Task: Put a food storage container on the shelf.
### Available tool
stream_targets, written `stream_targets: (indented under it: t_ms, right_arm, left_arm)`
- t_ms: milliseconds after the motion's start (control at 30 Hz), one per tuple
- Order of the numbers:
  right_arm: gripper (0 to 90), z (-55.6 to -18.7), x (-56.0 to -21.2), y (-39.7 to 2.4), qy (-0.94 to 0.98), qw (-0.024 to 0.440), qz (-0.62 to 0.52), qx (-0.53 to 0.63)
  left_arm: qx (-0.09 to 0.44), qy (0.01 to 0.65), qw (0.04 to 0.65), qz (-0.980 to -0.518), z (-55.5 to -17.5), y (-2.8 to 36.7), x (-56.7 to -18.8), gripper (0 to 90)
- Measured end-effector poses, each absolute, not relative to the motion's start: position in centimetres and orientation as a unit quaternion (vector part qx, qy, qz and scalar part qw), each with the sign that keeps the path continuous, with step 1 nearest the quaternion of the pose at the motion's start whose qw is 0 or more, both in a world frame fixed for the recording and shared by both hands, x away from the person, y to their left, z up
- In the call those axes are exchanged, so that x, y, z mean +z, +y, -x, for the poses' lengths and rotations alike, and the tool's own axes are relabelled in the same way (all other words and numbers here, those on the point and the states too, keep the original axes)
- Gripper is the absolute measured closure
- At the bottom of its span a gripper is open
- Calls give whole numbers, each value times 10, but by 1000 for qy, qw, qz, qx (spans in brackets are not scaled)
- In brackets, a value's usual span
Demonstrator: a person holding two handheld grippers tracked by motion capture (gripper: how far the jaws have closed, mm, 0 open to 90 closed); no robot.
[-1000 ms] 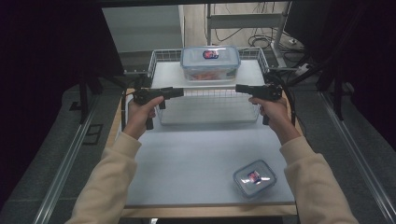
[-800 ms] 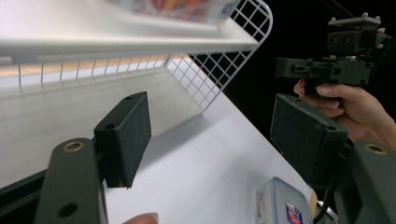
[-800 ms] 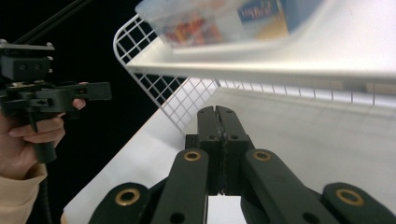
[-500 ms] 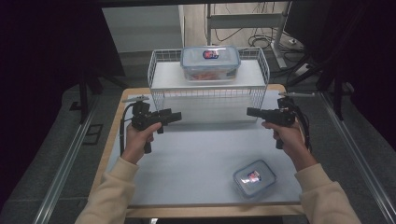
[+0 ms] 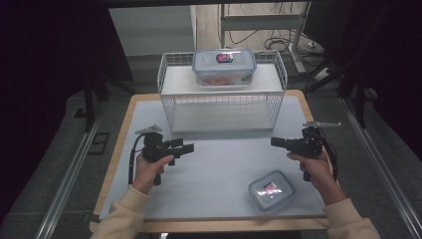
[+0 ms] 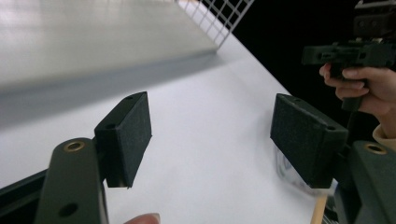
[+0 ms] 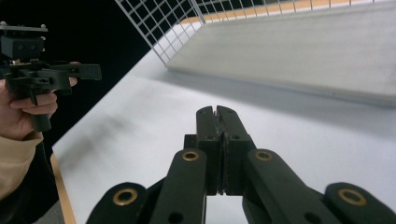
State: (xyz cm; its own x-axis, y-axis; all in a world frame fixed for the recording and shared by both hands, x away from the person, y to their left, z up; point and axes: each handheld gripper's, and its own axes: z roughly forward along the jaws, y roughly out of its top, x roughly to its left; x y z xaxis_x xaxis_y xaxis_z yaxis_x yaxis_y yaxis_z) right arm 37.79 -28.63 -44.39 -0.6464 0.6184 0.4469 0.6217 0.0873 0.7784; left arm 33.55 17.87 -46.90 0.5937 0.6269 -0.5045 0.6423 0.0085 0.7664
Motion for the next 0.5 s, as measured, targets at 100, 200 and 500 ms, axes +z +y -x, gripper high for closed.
stream_targets:
  t_ms: [100, 200, 500]
  right_arm:
    - [881, -371, -449, -288, -742, 3, 415, -526]
    - [881, -366, -453, -290, -745, 0, 408, -527]
    - [878, -363, -462, -289, -757, -5, 416, -504]
  left_arm:
    - [-13, 453, 540, -710, -334, 177, -477, 288]
    - [-11, 455, 533, -713, -334, 176, -482, 288]
    - [-7, 455, 516, -726, -328, 170, -492, 287]
